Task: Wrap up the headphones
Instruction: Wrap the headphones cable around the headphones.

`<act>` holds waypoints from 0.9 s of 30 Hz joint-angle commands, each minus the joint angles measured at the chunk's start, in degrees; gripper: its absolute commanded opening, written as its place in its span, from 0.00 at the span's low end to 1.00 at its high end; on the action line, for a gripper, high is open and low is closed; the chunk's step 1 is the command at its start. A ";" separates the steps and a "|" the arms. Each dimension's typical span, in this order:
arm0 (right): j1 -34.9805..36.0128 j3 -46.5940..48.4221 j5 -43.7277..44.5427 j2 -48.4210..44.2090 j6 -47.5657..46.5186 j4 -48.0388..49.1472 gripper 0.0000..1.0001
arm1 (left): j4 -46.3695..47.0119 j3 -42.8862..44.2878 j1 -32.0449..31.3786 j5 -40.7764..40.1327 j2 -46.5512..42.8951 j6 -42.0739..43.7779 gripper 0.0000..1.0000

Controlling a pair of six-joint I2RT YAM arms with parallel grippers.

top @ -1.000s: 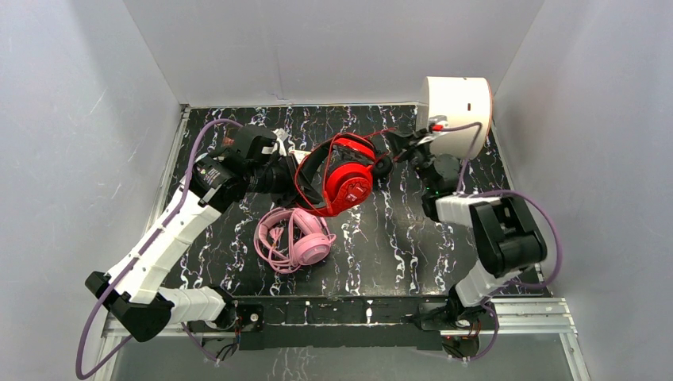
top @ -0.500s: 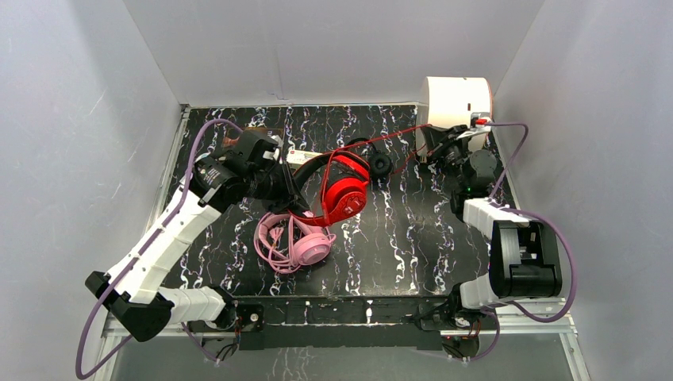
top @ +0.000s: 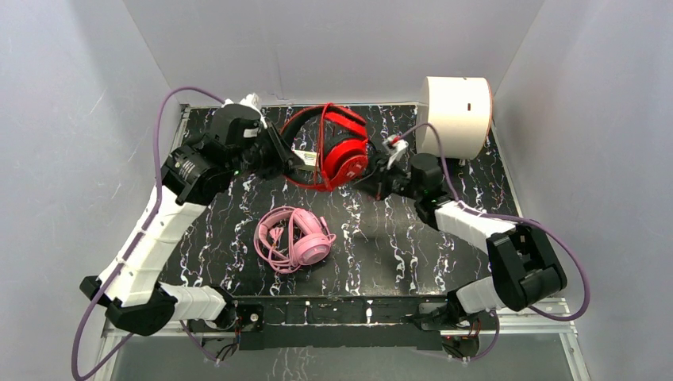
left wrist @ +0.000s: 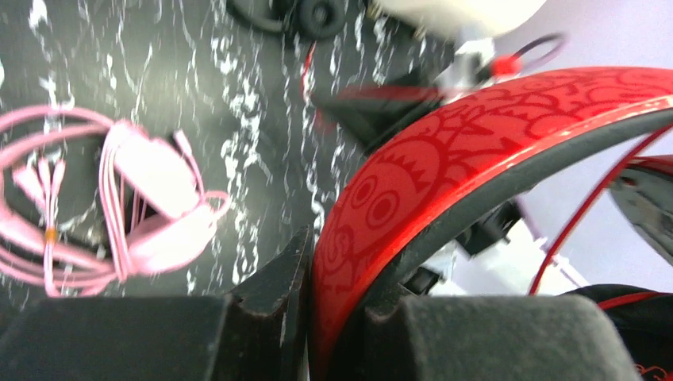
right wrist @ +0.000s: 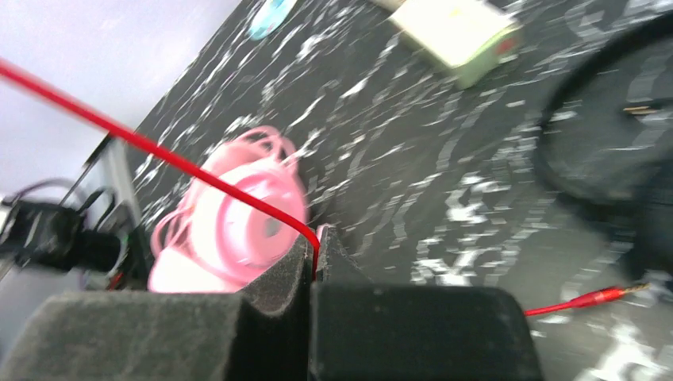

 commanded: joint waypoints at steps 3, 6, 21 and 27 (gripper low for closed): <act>11.22 5.83 0.02 -3.80 -0.95 -14.41 0.00 | 14.01 8.39 0.14 -15.73 4.88 -0.36 0.00; 16.72 6.68 0.15 -7.24 2.60 -14.16 0.00 | 18.36 7.40 0.14 -25.17 6.17 3.62 0.00; 23.11 0.52 2.83 -20.87 34.92 4.88 0.00 | 30.93 -6.38 -8.83 -49.93 13.97 24.06 0.00; 23.03 13.55 4.28 -25.99 18.16 -31.77 0.03 | 28.00 -15.34 -17.87 -52.94 12.62 30.77 0.00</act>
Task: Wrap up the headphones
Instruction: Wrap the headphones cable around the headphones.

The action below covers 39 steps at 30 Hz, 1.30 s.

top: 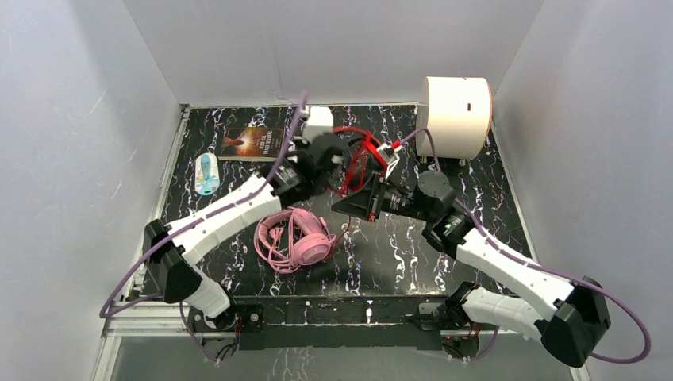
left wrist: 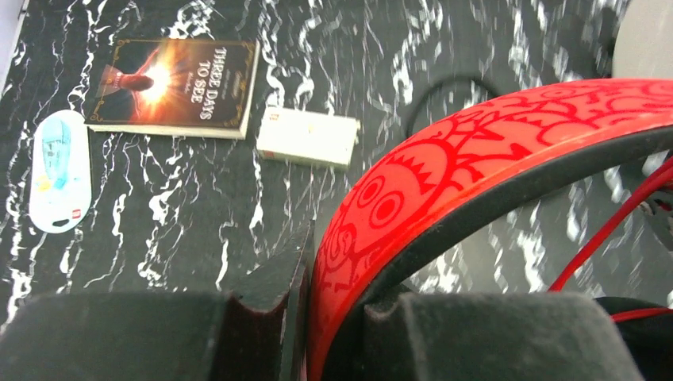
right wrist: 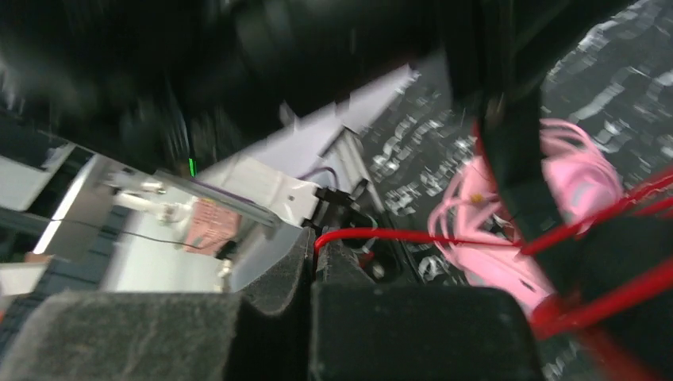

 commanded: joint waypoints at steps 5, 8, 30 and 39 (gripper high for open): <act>0.20 25.17 7.14 -1.10 -26.41 -56.83 0.03 | -8.38 -5.46 -5.80 -2.54 -4.46 5.42 0.00; 0.20 34.17 10.63 2.03 -33.06 -68.18 0.00 | -11.79 -5.88 -6.91 -1.19 -5.64 6.84 0.00; 0.20 52.80 28.10 11.36 -61.74 -84.05 0.10 | -19.62 -4.56 -7.43 13.58 -7.48 18.34 0.00; 0.21 54.37 27.66 10.79 -58.93 -83.54 0.16 | -19.96 -5.35 -7.45 15.63 -8.67 16.69 0.00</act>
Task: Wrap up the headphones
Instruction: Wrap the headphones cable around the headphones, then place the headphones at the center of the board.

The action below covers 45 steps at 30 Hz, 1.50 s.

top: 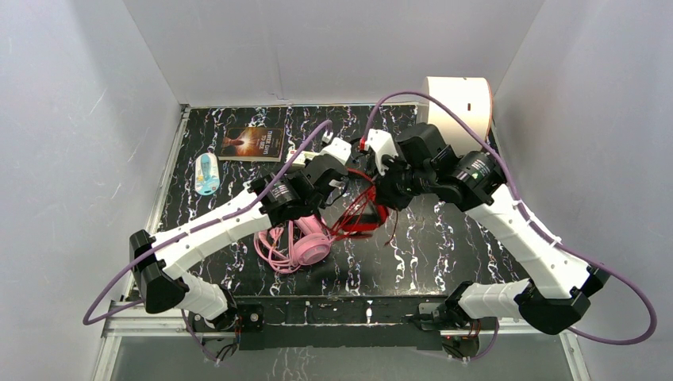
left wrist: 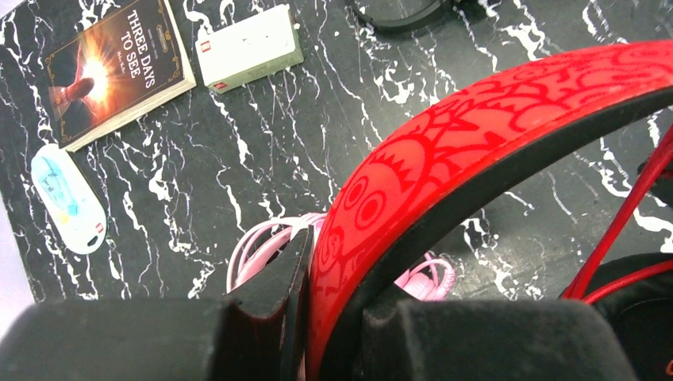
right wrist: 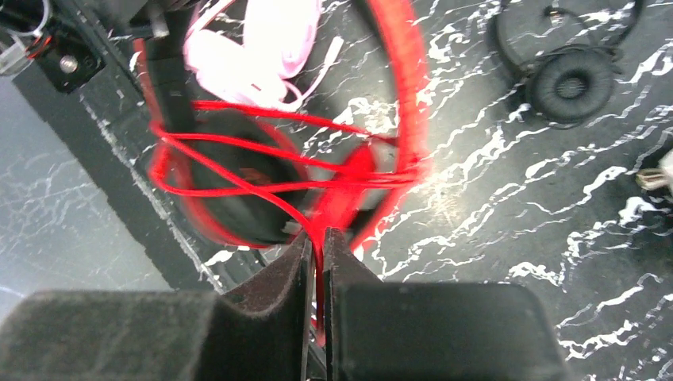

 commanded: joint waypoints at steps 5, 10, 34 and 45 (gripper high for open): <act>-1.40 2.96 5.19 -4.65 0.44 4.69 0.06 | -7.96 -0.28 -0.19 3.64 -3.07 2.88 0.00; -1.39 -1.77 14.71 -6.39 0.29 8.62 0.06 | -6.71 -0.85 -0.21 7.24 -4.73 3.91 0.00; -8.36 -26.83 -10.37 -15.58 0.22 36.93 0.04 | 2.00 -4.96 -0.10 20.36 -17.14 -8.07 0.00; -8.44 -43.73 -11.39 -22.52 33.41 56.44 0.06 | -0.54 1.27 -0.08 9.89 -15.87 -28.27 0.00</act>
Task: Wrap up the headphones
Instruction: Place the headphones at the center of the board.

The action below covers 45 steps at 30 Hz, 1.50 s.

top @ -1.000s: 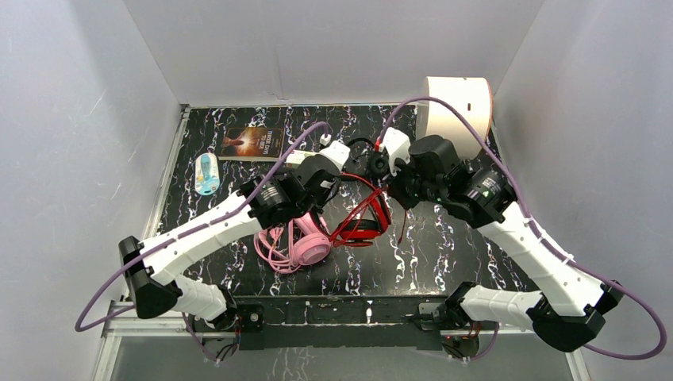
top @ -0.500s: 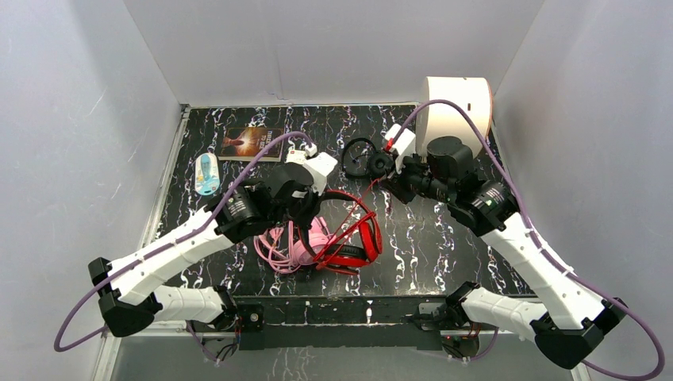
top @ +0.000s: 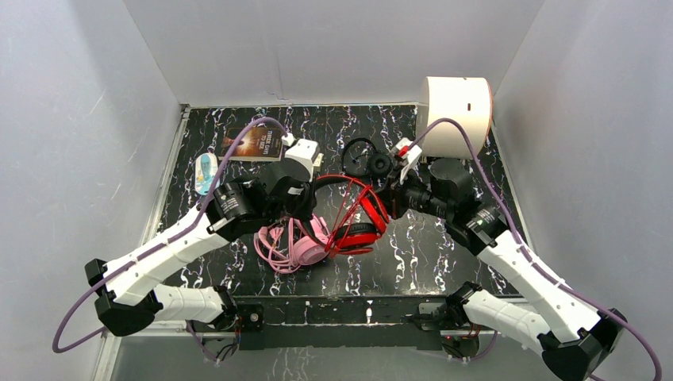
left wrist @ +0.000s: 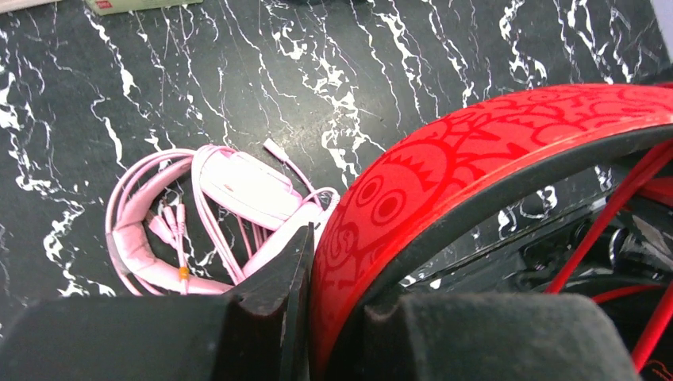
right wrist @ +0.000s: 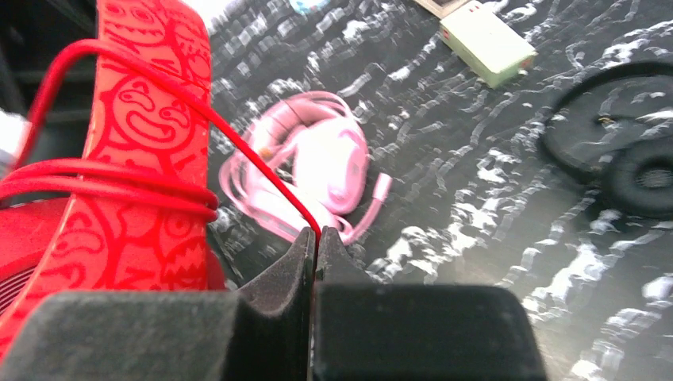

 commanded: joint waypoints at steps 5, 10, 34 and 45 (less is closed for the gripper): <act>-0.47 -11.85 3.00 -6.62 24.97 19.91 0.00 | 12.29 -0.59 -0.19 -3.97 -1.67 -15.07 0.00; -0.46 -17.67 8.93 -10.98 31.53 21.32 0.01 | 14.97 -3.62 -0.19 -6.55 -1.02 -20.83 0.00; -3.01 -32.08 22.88 -4.31 34.44 3.70 0.09 | 40.51 -18.73 3.89 -1.94 23.34 -27.07 0.00; -12.62 -35.41 13.58 5.72 31.57 14.34 0.19 | 39.07 -9.13 6.00 -3.08 37.27 -18.99 0.00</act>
